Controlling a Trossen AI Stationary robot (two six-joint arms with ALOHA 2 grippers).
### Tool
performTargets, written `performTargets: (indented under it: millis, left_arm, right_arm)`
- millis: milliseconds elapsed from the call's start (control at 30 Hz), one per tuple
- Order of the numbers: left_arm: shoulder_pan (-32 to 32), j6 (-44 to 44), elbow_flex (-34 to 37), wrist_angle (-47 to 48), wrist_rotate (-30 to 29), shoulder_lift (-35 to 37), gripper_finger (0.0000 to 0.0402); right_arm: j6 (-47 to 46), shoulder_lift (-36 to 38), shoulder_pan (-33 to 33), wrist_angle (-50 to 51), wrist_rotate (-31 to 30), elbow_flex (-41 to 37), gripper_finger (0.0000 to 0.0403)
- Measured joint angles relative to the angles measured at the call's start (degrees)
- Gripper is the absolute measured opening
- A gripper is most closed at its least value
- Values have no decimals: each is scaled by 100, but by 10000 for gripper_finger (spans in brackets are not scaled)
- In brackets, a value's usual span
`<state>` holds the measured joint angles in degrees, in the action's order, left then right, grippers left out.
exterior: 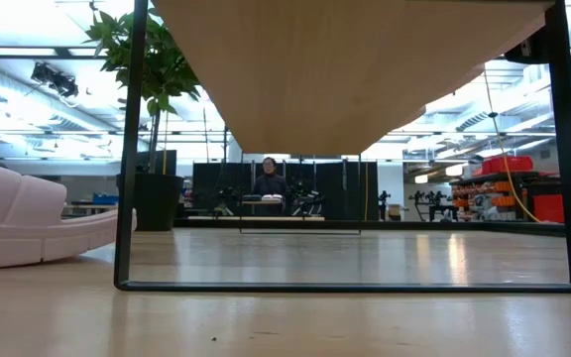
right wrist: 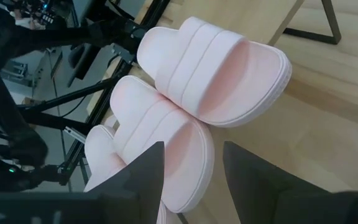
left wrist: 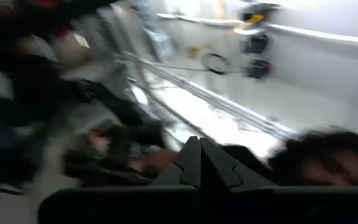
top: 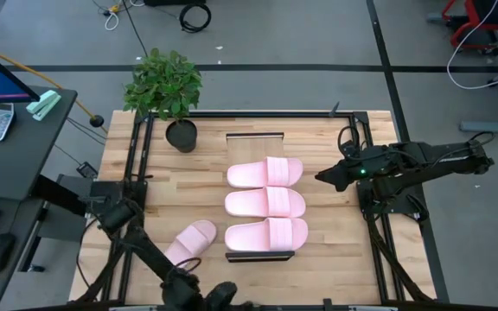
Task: Pick and place slides into the shelf
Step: Put the pink slipper on the shelf
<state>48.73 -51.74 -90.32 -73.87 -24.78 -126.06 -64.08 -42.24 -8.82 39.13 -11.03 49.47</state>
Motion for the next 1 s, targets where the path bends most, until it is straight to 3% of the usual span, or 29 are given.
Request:
performTargets:
  millis: [100,200,267,467,633,733,867,1000]
  left_arm:
    - [101,-27,131,-568,312,-151,3]
    - [294,-215,686,-1122,74,-129,3]
    - [473,-253,1189,-1579,-416,-60,2]
    - [946,-419,2775,-1608,-2488,711,2]
    - [1058,-799,4057,-1621,-3300,1620,1]
    - [1071,-956,4744,-1616,-3171,2190,1]
    - [1074,-1001,5529,-1570,-2531,2877,1]
    - [1074,-1913,6226,-762,-2133,3437,1]
  right_arm:
    - [-17,-2,0,2,17,0,169]
    - [-24,-2,0,-2,35,0,169]
    - [-102,-2,1,-5,36,0,169]
    - [-314,-2,2,-22,-80,0,169]
    - [-532,-2,2,-28,-314,0,169]
    - [-548,-2,2,-48,-426,0,169]
    - [-746,-19,2,-53,-616,0,169]
    - [-839,-17,2,-55,-710,0,169]
